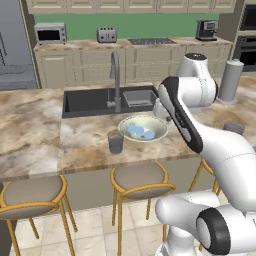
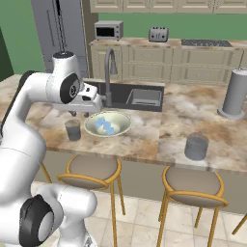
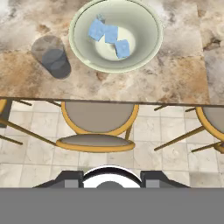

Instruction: There are four ice cubes in the ice bowl. Place two ice cubes in each glass of water.

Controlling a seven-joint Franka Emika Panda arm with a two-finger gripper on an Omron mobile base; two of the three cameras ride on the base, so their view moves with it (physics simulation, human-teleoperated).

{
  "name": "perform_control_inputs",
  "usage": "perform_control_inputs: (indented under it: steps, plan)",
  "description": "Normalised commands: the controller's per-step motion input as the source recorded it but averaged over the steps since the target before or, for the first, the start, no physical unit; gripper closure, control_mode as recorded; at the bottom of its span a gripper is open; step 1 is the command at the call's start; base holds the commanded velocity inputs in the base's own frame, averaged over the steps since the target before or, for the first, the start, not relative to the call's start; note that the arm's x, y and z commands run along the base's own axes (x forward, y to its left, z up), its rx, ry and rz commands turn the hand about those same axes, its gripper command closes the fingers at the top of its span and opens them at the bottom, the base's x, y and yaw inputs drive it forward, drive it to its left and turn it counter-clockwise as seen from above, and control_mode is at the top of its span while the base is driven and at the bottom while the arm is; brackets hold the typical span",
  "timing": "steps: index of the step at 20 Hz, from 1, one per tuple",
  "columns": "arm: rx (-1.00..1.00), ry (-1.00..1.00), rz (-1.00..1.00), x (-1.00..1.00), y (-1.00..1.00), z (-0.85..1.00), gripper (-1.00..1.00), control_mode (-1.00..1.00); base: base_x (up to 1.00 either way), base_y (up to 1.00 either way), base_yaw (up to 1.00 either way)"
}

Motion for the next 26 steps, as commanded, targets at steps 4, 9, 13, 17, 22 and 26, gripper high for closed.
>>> perform_control_inputs:
  steps: [4, 9, 13, 17, 22, 26]
  plan:
    - [0.00, 0.03, 0.00, 0.20, 0.00, -0.02, -1.00, -1.00, 0.00, 0.00, 0.00]
    - [0.00, 0.00, 0.00, 0.63, 0.00, 0.00, -1.00, -1.00, 0.00, 0.00, 0.00]
    - [0.01, 0.01, 0.01, 0.93, -0.21, -0.02, -1.00, -1.00, 0.00, 0.00, 0.00]
    - [0.00, 0.05, 0.00, 1.00, -0.07, -0.11, -1.00, -1.00, 0.00, 0.00, 0.00]
    - [-0.02, 0.24, -0.04, 0.63, 0.02, -0.18, -1.00, -1.00, 0.00, 0.00, 0.00]
    - [0.00, 0.17, -0.04, 0.58, 0.00, -0.33, -1.00, -1.00, 0.00, 0.00, 0.00]
